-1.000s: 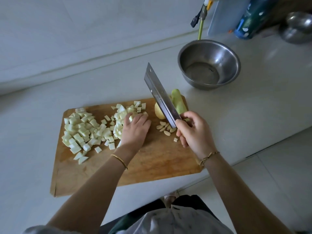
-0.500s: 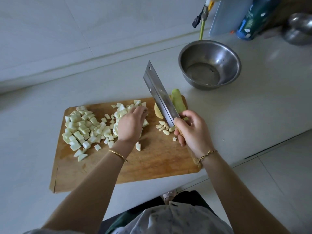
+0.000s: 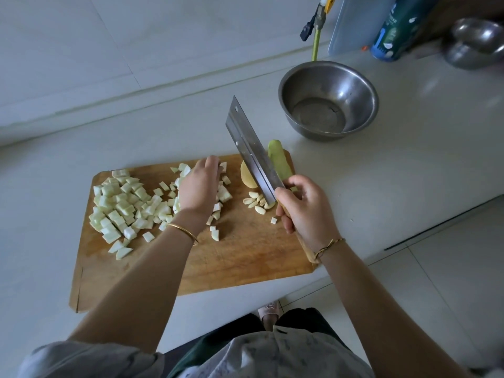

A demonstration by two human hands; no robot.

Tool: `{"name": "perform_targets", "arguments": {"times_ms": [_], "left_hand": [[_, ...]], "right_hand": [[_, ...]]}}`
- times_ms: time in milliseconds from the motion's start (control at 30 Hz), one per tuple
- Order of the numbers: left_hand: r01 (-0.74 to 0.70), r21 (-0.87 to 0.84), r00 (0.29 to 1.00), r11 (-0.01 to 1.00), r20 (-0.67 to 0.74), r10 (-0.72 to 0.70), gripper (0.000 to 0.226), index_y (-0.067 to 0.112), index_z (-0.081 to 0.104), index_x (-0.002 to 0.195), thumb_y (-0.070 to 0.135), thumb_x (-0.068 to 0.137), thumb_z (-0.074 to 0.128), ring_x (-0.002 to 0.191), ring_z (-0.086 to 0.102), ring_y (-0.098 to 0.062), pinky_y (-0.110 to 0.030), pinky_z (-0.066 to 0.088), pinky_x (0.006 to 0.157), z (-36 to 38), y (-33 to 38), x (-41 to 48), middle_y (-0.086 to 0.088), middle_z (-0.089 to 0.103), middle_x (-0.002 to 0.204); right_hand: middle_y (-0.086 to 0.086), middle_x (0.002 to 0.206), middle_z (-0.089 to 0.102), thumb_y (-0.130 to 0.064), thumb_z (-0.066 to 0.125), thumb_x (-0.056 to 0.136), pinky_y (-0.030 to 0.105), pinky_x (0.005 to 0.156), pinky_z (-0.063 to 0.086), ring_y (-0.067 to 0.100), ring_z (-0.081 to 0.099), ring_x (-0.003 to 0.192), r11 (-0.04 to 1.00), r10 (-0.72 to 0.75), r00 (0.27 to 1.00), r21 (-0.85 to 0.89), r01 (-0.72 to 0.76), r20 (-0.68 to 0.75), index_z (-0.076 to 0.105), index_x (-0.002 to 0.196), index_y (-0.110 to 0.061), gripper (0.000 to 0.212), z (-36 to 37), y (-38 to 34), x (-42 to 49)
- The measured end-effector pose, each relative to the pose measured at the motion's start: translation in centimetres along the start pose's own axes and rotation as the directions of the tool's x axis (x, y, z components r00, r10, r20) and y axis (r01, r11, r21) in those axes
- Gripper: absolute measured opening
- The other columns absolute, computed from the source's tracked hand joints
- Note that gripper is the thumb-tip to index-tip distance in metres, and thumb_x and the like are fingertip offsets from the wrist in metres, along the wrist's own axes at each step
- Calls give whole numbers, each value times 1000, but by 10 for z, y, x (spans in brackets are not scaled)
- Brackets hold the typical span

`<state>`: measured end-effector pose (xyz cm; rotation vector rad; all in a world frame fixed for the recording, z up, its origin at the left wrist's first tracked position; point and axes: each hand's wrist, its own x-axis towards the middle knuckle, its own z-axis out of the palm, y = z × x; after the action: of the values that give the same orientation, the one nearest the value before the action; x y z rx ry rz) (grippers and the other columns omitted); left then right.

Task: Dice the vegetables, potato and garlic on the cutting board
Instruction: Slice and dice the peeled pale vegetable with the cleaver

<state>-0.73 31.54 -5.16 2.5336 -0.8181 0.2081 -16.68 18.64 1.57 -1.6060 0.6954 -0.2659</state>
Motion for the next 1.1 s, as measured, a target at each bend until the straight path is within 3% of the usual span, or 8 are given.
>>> {"name": "perform_targets", "arguments": {"times_ms": [100,333,467,567,667,767,933,1100], "left_hand": [[-36,29,999,999,21,36,10,0,52,90,8,95,51,61,49,-36,-35,35,46,-1,-3,-3,-17,54,81],[3,-75,999,997,-34,-6,14,-1,58,103,8,93,55,71,55,-36,-32,37,52,-8,-3,-11,-16,61,91],[-138,-112,988,984,-87,129,14,-1,64,101,4,88,61,86,61,-34,-36,49,62,-9,8,-19,-15,65,96],[-169,-143,975,975,122,186,18,4,65,106,12,90,61,98,60,-27,-36,54,72,5,25,-32,-9,63,110],[-15,-78,935,997,353,42,37,9,56,123,27,91,60,117,47,-22,-37,50,85,20,33,-42,-3,52,128],[-13,-51,926,999,377,31,42,10,50,130,23,91,60,122,42,-23,-37,46,93,24,36,-45,-3,49,132],[-55,-29,916,998,396,62,40,12,49,132,7,92,51,120,42,-28,-43,46,92,26,40,-41,-6,48,131],[-58,-12,895,998,442,57,37,13,51,128,10,91,55,115,43,-29,-43,47,90,26,41,-34,-7,46,123]], "right_hand": [[10,60,58,-11,57,90,24,37,36,16,42,36,1000,-12,1000,-21,13,15,58,85,-15,6,2,2,0],[5,56,58,-9,56,88,25,37,36,18,42,38,1000,-2,1000,-8,2,26,57,85,-13,5,0,1,2],[8,57,58,-10,57,89,24,37,36,18,42,37,1000,1,1000,-6,-1,13,57,84,-14,7,-1,-1,4],[11,60,58,-10,58,90,24,36,36,17,43,36,1000,13,1000,-2,-13,0,58,87,-12,3,-3,-2,4],[11,60,59,-12,58,90,24,35,38,15,44,36,1000,12,1000,-12,-12,-11,58,88,-14,2,-6,-2,2],[9,58,60,-13,58,90,24,36,38,15,44,35,999,-10,1000,-38,9,-16,58,87,-16,5,-7,0,-1],[9,58,59,-12,58,90,25,36,37,16,44,36,1000,-6,999,-30,5,-32,56,85,-19,8,-5,1,-7],[7,57,58,-12,58,89,25,37,36,17,43,36,1000,8,998,-25,-9,-58,55,87,-23,12,-2,2,-14]]}}
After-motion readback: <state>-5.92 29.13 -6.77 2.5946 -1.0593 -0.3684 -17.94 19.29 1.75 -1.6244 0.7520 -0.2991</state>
